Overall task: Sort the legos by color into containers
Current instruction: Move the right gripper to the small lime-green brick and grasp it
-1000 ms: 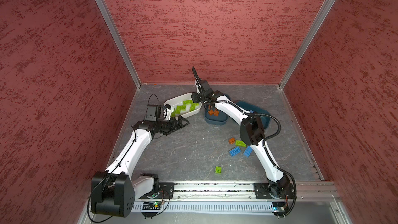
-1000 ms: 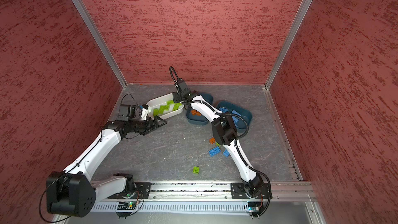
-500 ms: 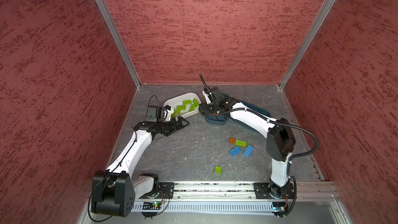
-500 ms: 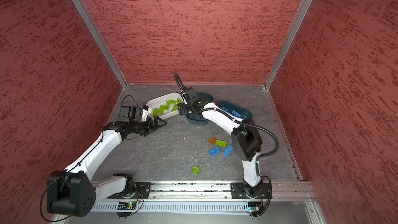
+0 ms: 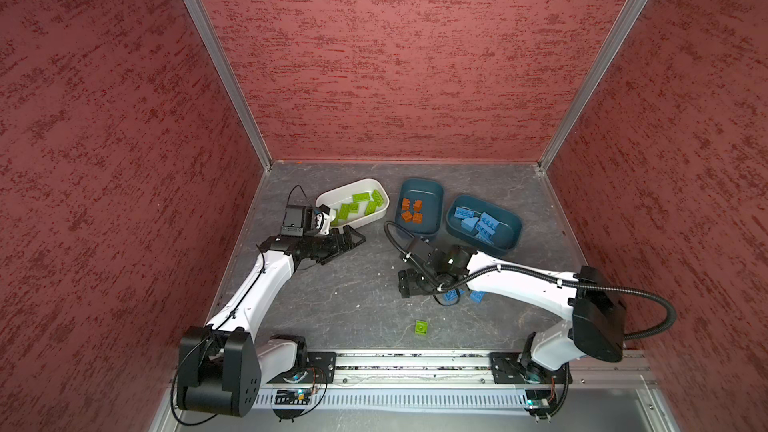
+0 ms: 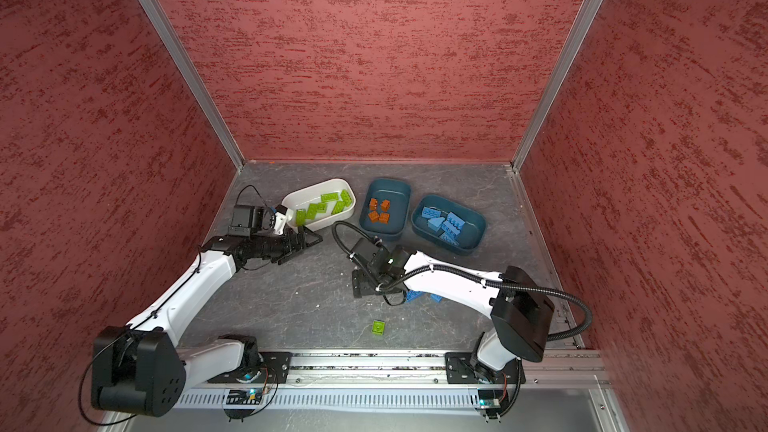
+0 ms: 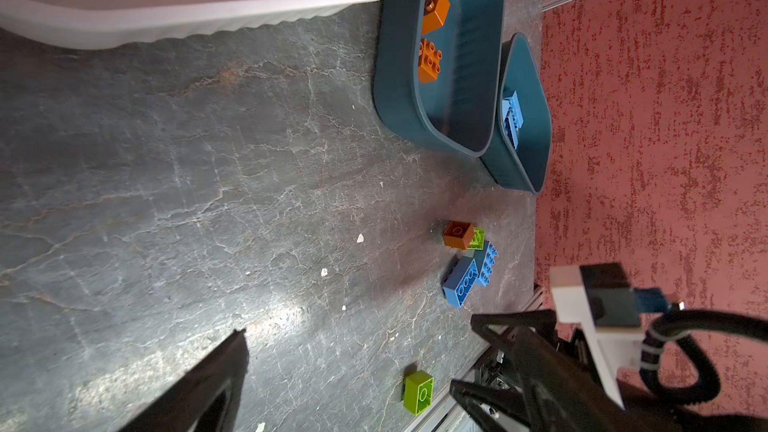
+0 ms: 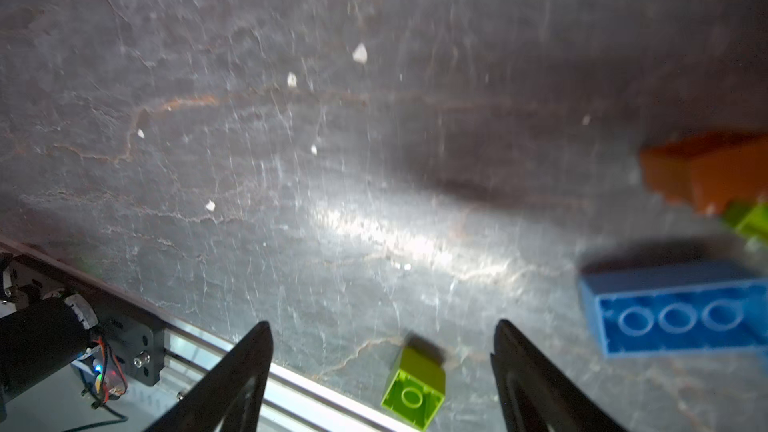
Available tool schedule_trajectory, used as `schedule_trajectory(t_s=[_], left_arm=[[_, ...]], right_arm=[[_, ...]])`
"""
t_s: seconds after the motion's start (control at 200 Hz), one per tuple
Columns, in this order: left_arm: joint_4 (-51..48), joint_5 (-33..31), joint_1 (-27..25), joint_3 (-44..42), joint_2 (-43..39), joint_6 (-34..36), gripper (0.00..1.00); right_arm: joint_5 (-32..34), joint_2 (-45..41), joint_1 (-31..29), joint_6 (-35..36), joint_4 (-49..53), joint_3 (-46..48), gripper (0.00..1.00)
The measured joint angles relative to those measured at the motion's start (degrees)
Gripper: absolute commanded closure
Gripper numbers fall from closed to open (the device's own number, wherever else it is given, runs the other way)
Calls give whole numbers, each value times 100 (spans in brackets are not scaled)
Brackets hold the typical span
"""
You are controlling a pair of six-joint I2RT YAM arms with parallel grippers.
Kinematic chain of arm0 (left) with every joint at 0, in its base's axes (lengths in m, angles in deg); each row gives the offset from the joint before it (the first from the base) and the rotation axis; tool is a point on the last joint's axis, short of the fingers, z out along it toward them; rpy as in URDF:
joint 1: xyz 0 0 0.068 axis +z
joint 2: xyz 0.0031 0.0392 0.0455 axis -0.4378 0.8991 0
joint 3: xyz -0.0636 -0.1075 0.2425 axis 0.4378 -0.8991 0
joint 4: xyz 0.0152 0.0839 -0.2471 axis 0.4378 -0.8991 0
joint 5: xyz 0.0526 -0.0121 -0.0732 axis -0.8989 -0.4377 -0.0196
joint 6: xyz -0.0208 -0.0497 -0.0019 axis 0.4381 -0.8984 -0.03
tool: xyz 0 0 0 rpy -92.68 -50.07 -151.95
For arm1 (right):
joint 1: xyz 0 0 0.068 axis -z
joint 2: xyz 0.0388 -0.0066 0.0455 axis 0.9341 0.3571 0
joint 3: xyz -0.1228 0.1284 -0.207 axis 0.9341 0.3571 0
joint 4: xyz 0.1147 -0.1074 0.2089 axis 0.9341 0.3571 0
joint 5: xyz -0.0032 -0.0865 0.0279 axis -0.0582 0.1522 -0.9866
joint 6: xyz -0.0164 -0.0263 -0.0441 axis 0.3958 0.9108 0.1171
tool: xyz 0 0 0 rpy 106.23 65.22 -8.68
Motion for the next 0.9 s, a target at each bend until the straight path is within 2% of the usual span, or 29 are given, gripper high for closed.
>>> schedule_trajectory(t_s=[0.16,0.376,0.651,0.902], left_arm=[[17,-109,0,-68,-15,-52,0],[37,-227,-81,-225,-136,-195,0],[216,-297,-297,-374,-203,-352,1],[262,-369,-339,-468,-356,-409,1]], right_arm=[[-105,-142,-498,-785,101,507,14],[-273,-9,-820,-1482,31,927,17],[-424,459,-935,-1814,-181,986,31],[-417,686,-942,-1915,-66,824,50]])
